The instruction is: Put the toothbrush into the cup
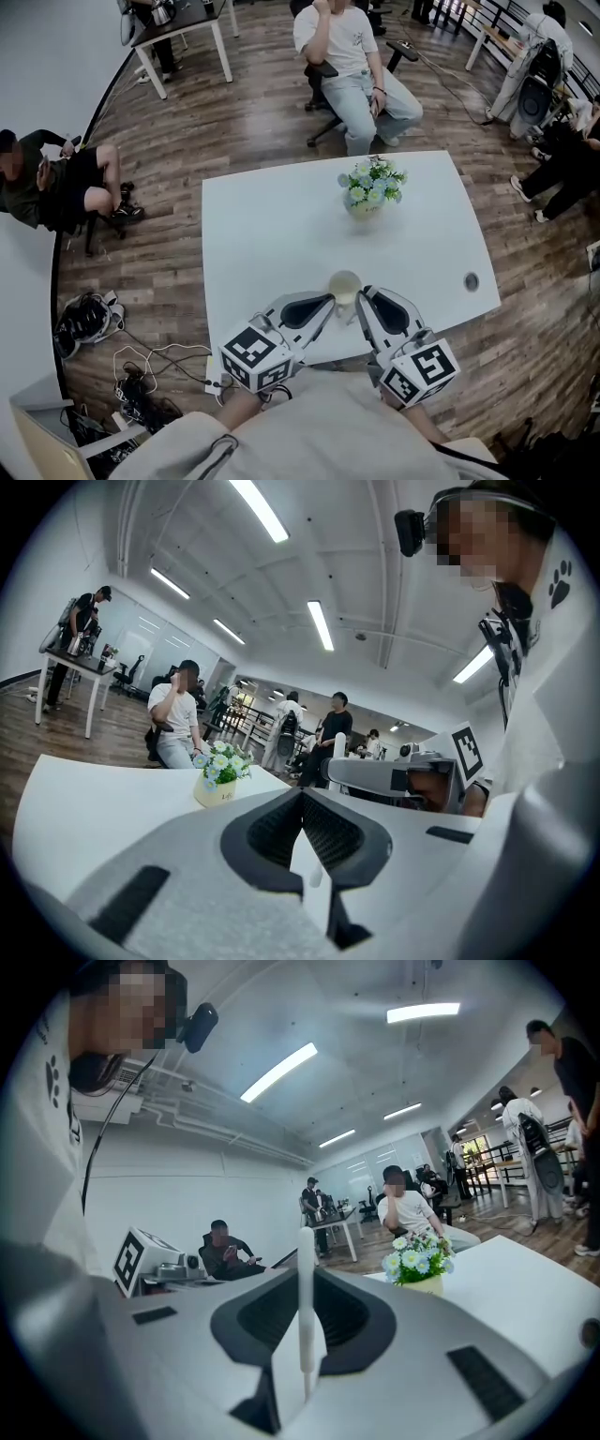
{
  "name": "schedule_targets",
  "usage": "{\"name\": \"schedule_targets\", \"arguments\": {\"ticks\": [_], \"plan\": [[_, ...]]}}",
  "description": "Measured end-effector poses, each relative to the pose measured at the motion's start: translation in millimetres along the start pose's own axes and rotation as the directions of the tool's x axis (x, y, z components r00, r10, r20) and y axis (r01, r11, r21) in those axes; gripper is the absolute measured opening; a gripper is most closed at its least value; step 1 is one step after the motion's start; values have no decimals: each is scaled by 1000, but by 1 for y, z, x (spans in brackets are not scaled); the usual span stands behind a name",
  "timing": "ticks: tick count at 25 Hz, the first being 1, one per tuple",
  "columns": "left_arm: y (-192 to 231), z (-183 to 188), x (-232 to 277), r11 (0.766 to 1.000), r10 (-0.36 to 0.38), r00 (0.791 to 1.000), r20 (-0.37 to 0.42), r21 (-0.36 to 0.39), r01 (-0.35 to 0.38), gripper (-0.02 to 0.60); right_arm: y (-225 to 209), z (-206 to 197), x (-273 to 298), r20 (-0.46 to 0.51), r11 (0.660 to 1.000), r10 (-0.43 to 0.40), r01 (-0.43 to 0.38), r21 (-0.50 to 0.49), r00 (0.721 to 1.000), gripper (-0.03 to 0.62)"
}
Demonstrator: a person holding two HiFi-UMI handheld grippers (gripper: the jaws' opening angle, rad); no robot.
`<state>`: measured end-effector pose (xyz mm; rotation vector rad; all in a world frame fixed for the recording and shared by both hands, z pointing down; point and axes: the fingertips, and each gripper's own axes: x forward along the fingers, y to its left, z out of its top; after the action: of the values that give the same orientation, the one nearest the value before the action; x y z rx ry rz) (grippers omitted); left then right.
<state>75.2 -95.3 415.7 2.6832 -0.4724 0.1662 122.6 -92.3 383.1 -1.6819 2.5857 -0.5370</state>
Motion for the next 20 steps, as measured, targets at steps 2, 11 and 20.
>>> {"name": "schedule_targets", "arguments": {"ticks": [2,11,20], "plan": [[3,-1,-1,1000,8,1000,0,-11,-8,6,-3,0,4,-3,1000,2,-2,-3,1000,57],[5,-4,-3,999,27,1000,0,-34,-27,5,-9,-1,15,-8,1000,11,-11,4,1000,57],[8,-8,-7,998,52,999,-9,-46,-53,5,-19,2,26,-5,1000,14,-14,4,1000,58]]}}
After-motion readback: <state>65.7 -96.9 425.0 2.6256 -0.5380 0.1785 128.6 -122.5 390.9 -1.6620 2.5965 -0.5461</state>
